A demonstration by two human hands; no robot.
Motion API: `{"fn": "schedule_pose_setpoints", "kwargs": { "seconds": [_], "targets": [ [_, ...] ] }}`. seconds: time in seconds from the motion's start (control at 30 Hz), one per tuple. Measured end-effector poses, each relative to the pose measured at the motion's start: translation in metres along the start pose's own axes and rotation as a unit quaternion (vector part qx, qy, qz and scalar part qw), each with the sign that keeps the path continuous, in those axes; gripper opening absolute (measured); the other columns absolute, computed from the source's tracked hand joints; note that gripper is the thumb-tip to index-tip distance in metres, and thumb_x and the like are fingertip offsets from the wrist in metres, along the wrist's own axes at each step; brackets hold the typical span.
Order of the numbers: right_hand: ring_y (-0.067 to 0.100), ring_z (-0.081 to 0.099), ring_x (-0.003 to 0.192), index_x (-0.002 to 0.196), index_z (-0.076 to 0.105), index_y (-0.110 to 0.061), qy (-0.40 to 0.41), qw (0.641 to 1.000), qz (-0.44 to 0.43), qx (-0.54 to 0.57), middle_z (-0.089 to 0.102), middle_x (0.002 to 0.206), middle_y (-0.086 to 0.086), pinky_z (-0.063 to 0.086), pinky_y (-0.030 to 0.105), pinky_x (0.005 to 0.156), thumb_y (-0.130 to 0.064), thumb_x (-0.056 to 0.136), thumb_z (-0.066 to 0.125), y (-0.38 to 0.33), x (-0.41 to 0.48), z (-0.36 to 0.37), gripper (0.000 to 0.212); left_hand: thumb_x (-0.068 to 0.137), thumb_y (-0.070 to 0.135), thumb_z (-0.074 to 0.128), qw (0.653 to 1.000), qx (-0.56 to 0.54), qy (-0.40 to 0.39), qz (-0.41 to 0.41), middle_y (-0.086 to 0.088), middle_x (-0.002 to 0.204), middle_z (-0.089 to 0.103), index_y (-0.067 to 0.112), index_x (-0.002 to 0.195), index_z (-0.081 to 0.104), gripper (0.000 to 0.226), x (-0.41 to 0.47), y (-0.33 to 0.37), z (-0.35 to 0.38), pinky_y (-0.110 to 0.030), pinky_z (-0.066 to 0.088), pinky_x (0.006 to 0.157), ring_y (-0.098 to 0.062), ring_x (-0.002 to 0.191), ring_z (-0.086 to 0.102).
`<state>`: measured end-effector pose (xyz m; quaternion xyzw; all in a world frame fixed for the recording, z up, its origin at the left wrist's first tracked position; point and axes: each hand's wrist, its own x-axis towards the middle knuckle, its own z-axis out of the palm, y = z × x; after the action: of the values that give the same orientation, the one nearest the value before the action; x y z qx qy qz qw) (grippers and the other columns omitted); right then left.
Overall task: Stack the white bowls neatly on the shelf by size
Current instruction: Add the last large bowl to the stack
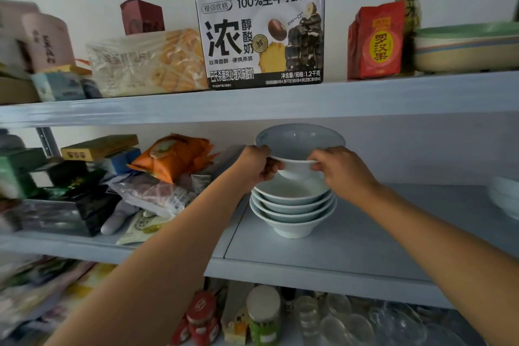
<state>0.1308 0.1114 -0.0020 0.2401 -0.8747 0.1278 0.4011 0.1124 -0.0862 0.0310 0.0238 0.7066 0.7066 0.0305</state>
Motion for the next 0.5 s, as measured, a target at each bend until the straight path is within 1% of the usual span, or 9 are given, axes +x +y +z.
{"fn": "schedule_pose_setpoints", "kwargs": {
  "seconds": [0.13, 0.3, 0.4, 0.5],
  "targets": [
    [0.037, 0.062, 0.075, 0.087, 0.067, -0.011, -0.02, 1.0, -0.01, 0.014, 0.071, 0.078, 0.013, 0.049, 0.037, 0.063, -0.005, 0.081, 0.065, -0.005, -0.005, 0.01, 0.009, 0.098, 0.009, 0.029, 1.0, 0.0, 0.01, -0.01, -0.004, 0.04, 0.06, -0.004, 0.114, 0.05, 0.029, -0.003, -0.012, -0.009, -0.013, 0.036, 0.037, -0.008, 0.03, 0.047],
    [0.037, 0.061, 0.078, 0.09, 0.066, -0.012, -0.05, 0.999, -0.005, 0.015, 0.07, 0.079, 0.015, 0.047, 0.038, 0.064, -0.012, 0.086, 0.062, -0.005, -0.012, 0.019, 0.006, 0.098, 0.01, 0.031, 0.999, -0.006, 0.017, -0.03, -0.006, 0.043, 0.061, -0.005, 0.107, 0.05, 0.026, -0.006, -0.023, -0.012, -0.015, 0.038, 0.036, -0.009, 0.031, 0.048],
    [0.037, 0.062, 0.077, 0.088, 0.065, -0.013, -0.053, 0.998, -0.003, 0.017, 0.071, 0.078, 0.014, 0.048, 0.038, 0.063, -0.012, 0.084, 0.064, -0.006, -0.017, 0.023, 0.005, 0.098, 0.01, 0.032, 0.999, -0.001, 0.018, -0.045, -0.006, 0.043, 0.062, -0.005, 0.101, 0.051, 0.024, -0.007, -0.027, -0.012, -0.016, 0.039, 0.035, -0.009, 0.031, 0.048],
    [0.036, 0.062, 0.081, 0.091, 0.065, -0.014, -0.07, 0.997, 0.013, 0.03, 0.073, 0.085, 0.011, 0.048, 0.037, 0.066, -0.011, 0.084, 0.062, -0.007, -0.021, 0.026, 0.007, 0.098, 0.009, 0.035, 0.998, 0.003, 0.021, -0.061, -0.007, 0.045, 0.062, -0.004, 0.094, 0.052, 0.021, -0.007, -0.03, -0.015, -0.017, 0.04, 0.036, -0.01, 0.032, 0.048]
  ]
}}
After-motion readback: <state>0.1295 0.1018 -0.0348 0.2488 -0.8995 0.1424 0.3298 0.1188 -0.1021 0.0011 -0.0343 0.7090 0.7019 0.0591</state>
